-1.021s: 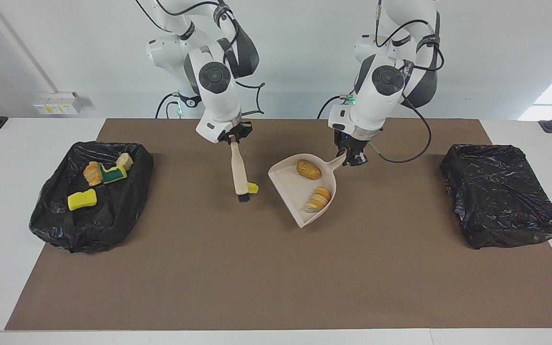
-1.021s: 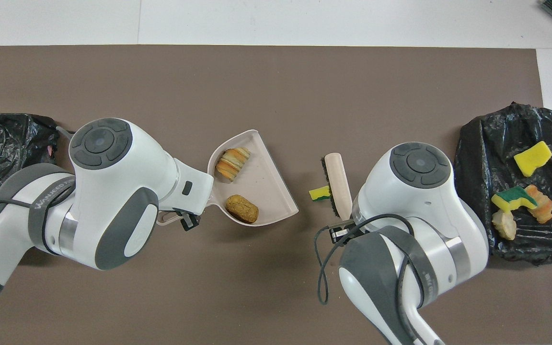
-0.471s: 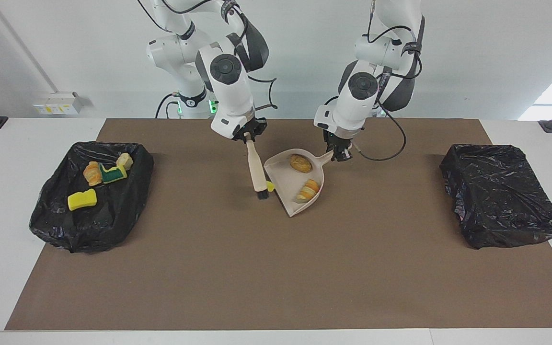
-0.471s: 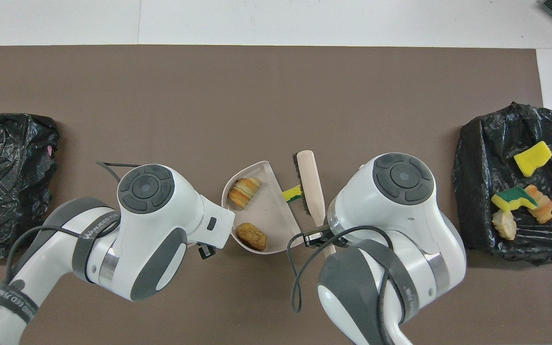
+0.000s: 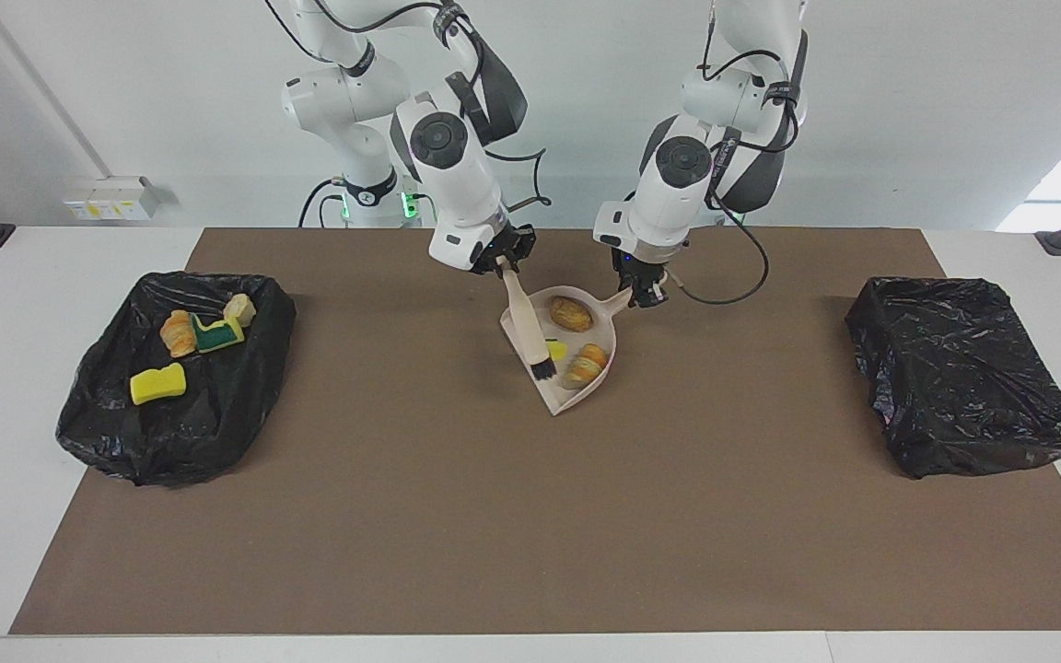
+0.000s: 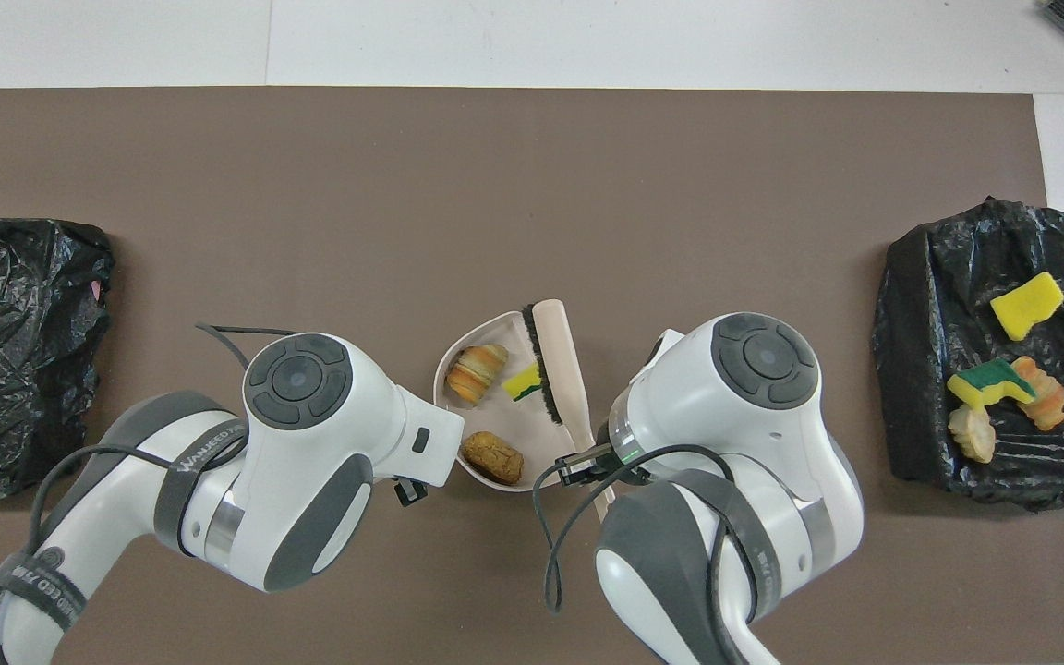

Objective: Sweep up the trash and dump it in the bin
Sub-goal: 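Sweep the sponge piece into the dustpan with the right gripper's brush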

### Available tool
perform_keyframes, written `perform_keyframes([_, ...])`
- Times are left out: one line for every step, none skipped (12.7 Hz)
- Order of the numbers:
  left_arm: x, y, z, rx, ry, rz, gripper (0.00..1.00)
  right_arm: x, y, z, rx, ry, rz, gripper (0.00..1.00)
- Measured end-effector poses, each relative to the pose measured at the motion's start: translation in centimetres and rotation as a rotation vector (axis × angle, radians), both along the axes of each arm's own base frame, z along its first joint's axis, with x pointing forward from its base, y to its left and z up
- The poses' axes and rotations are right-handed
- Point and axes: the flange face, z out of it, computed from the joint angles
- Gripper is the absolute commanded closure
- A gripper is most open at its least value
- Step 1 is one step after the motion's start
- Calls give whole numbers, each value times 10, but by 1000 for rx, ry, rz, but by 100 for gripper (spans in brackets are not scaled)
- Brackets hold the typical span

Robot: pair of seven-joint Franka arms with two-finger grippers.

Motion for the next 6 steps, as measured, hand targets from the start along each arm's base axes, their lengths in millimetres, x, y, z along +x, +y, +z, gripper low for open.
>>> perform_keyframes([0, 0, 0, 0, 0, 0, 100, -4, -2, -10, -6, 15, 11, 100])
perform_keyframes([0, 0, 0, 0, 0, 1, 100, -8, -3, -17, -11, 27, 18, 100])
perform_keyframes([0, 0, 0, 0, 0, 1, 100, -13, -1, -20, -16, 42, 31, 100])
perform_keyframes([0, 0, 0, 0, 0, 1, 100, -23, 6, -21, -25, 67, 58, 100])
perform_keyframes([0, 0, 0, 0, 0, 1, 100, -35, 12, -20, -34, 89, 85, 100])
perform_keyframes([0, 0, 0, 0, 0, 1, 100, -49, 16, -19, -46, 112, 112, 100])
